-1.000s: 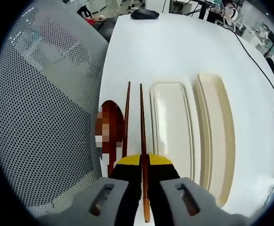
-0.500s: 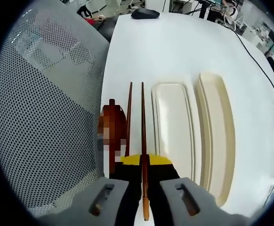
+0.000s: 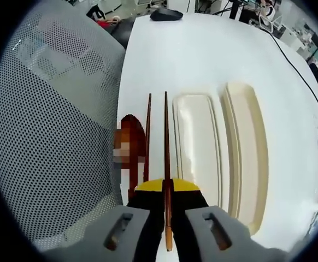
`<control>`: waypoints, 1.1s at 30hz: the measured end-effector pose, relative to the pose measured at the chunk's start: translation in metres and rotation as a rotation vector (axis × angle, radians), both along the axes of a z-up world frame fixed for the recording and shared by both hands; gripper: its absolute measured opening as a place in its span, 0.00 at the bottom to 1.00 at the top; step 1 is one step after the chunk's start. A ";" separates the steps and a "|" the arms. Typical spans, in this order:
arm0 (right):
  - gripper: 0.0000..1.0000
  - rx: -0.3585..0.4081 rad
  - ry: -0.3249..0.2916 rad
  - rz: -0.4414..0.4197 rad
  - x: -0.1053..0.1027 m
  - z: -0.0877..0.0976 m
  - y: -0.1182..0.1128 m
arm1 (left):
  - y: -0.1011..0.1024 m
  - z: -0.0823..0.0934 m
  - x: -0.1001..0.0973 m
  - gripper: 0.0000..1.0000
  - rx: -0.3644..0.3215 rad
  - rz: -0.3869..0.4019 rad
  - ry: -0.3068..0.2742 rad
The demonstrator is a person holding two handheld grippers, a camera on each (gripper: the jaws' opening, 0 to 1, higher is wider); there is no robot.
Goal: Arrange the utensils inside the cutlery case until each visible utensil rests in its matching compartment.
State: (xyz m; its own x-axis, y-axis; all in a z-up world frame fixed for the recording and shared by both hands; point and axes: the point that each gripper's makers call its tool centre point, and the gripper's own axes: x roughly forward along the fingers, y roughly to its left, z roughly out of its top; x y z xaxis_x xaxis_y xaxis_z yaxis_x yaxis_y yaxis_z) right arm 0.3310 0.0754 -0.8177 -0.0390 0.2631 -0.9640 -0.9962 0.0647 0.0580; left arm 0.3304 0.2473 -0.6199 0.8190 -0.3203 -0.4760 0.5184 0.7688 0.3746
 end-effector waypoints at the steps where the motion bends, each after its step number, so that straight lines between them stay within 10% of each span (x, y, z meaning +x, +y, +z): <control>1: 0.00 0.004 -0.001 -0.006 0.001 0.002 0.000 | 0.000 0.000 0.000 0.69 0.000 0.000 0.000; 33: 0.00 -0.010 -0.021 -0.062 0.019 0.025 -0.017 | -0.001 -0.004 -0.001 0.69 0.014 -0.012 0.018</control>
State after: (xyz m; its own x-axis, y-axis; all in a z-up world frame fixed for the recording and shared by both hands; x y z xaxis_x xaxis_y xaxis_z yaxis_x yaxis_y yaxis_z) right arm 0.3495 0.0585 -0.7929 -0.0025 0.2549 -0.9670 -0.9913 0.1264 0.0359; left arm 0.3294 0.2459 -0.6242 0.8065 -0.3236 -0.4949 0.5344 0.7569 0.3761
